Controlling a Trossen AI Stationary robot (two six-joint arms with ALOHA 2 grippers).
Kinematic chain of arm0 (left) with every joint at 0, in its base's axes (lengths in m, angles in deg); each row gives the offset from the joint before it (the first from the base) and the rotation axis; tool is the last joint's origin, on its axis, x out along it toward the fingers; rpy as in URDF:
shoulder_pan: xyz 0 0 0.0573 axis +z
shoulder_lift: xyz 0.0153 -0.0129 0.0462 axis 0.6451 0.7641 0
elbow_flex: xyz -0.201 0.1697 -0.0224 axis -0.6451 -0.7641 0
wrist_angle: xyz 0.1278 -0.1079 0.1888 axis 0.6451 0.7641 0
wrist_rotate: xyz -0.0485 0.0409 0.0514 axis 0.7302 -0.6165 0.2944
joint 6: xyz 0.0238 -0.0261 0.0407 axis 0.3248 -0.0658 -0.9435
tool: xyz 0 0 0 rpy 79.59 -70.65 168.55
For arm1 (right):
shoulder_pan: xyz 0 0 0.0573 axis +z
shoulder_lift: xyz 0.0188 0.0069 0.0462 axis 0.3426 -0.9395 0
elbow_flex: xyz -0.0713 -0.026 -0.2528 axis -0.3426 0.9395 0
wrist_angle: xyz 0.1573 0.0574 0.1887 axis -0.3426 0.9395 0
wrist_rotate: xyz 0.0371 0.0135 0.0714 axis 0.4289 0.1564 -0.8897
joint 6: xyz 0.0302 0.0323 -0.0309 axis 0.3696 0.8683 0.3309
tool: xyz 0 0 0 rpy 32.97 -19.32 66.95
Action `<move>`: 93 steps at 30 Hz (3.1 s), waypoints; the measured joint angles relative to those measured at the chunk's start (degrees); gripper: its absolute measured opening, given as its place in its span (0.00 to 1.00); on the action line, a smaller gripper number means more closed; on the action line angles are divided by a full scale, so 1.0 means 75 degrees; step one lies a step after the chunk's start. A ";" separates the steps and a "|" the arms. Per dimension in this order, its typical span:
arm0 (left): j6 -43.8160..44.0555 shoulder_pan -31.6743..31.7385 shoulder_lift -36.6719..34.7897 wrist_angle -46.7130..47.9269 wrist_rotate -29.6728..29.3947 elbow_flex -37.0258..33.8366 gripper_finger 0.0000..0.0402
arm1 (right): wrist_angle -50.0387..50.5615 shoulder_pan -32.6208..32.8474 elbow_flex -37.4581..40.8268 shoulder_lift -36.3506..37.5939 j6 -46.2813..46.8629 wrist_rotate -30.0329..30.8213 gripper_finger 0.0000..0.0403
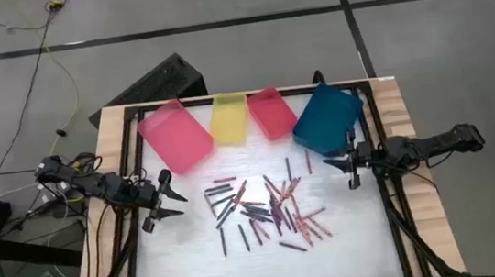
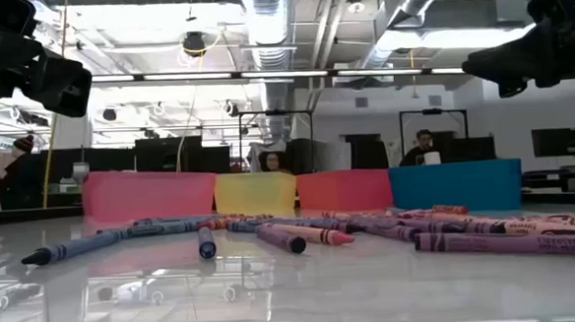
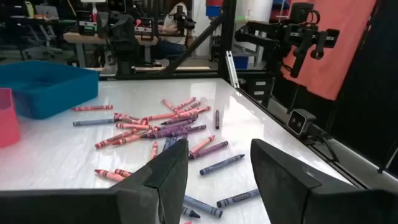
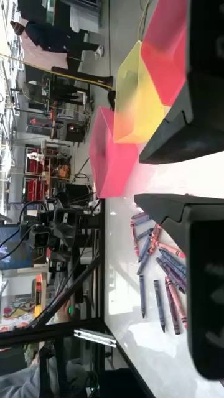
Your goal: Sort crayons
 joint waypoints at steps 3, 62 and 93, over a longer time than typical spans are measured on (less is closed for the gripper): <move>0.0000 0.0002 -0.0001 -0.0003 -0.0002 0.0001 0.41 | 0.0000 -0.0003 0.0000 0.0000 0.0001 0.0001 0.24; 0.0099 0.0000 0.0000 -0.0003 0.0000 0.0002 0.41 | 0.0003 -0.0002 0.0001 0.0000 0.0001 0.0001 0.24; 0.5714 0.0001 0.0003 -0.0346 -0.3859 0.0000 0.41 | -0.0034 -0.0411 0.0000 0.0003 -0.0608 0.0445 0.24</move>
